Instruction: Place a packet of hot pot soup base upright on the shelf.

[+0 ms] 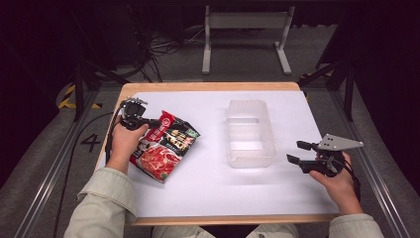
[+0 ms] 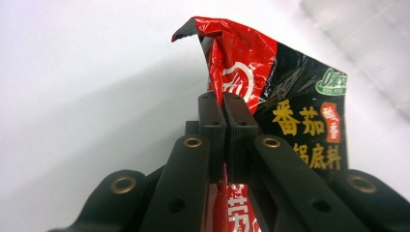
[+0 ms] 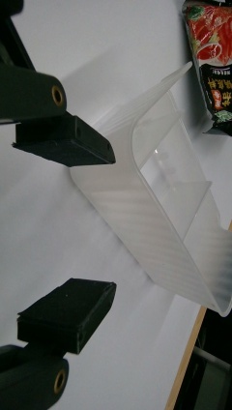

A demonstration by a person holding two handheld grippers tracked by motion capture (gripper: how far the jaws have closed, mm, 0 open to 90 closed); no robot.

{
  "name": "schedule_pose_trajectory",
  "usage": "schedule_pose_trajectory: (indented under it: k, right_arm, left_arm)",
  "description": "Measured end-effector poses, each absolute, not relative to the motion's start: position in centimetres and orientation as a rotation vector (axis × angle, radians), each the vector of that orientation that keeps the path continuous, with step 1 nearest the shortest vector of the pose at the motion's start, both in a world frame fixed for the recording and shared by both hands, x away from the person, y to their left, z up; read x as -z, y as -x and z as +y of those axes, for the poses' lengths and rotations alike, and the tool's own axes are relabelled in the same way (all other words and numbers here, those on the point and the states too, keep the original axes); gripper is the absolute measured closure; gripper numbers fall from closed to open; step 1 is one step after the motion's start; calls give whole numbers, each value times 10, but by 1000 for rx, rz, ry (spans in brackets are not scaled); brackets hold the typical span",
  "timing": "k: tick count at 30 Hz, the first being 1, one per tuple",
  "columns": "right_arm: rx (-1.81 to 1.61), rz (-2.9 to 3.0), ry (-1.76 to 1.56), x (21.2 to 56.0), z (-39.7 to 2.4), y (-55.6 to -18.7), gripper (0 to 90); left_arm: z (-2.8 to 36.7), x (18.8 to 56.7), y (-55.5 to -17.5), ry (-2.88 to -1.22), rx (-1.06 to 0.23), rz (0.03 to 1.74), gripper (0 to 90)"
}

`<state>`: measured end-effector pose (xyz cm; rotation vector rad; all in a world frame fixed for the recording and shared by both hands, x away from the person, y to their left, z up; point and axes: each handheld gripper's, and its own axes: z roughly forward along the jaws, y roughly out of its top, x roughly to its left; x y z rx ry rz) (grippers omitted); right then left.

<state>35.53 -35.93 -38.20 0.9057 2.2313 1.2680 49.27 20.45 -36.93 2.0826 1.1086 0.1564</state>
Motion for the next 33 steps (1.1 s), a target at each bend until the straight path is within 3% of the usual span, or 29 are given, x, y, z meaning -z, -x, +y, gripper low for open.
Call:
schedule_pose_trajectory:
  k: [19,33]
  right_arm:
    - [-1307,2267,-899,379,-354,-355,373]
    - [-1438,2260,-832,356,-339,-347,371]
  left_arm:
    - [191,311,-442,-1943,-367,914,884]
    - [189,286,-411,-1801,-398,804,885]
